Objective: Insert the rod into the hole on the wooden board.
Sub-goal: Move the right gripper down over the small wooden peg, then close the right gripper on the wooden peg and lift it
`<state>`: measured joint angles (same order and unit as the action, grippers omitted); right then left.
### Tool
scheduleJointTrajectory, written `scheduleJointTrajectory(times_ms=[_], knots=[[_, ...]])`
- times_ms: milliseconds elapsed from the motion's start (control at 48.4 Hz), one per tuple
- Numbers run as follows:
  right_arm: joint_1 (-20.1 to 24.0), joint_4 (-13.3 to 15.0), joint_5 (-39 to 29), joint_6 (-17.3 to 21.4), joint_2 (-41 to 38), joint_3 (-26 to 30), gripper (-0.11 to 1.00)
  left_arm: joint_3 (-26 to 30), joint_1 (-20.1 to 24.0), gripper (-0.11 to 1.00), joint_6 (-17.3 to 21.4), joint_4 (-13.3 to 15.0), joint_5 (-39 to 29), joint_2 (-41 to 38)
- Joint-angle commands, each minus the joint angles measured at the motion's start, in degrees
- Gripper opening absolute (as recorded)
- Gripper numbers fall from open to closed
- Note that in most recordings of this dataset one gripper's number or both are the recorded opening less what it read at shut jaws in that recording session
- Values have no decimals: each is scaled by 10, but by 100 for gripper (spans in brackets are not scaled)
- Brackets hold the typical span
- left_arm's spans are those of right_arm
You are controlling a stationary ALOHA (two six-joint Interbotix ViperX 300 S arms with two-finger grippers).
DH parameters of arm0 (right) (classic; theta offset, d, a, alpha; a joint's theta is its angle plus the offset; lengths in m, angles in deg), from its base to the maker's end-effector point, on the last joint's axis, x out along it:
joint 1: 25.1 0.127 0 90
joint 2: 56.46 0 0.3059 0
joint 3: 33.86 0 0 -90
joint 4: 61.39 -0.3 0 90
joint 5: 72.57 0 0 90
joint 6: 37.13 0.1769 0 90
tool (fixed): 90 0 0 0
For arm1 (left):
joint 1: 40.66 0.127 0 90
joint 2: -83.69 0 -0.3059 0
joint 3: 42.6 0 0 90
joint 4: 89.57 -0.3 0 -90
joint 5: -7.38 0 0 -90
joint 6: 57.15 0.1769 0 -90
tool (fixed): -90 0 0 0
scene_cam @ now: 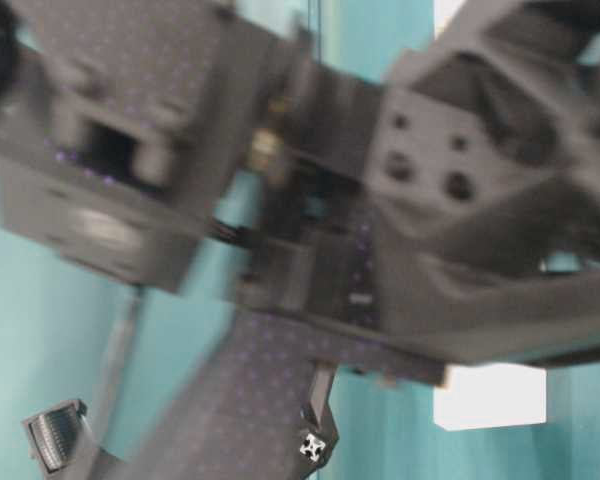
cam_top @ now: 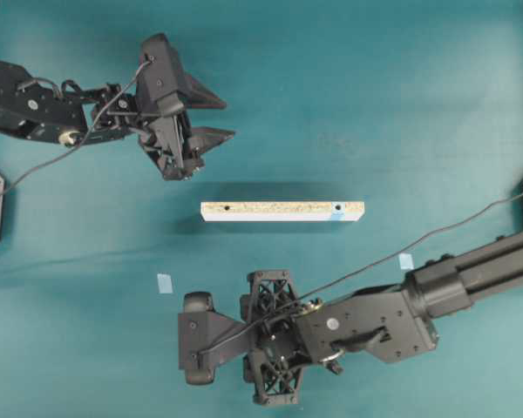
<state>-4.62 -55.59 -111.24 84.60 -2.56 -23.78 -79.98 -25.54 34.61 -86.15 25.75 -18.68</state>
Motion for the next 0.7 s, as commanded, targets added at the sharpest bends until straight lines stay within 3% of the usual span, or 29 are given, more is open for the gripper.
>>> scheduleJointTrajectory(times_ms=[0,683], knots=[[0,-1,1,-2,7,16,63,4,-1,72,4,-1,3,14],[1,-10,6,-7,-18,18,62,3,-9,72,3,-1,3,10]])
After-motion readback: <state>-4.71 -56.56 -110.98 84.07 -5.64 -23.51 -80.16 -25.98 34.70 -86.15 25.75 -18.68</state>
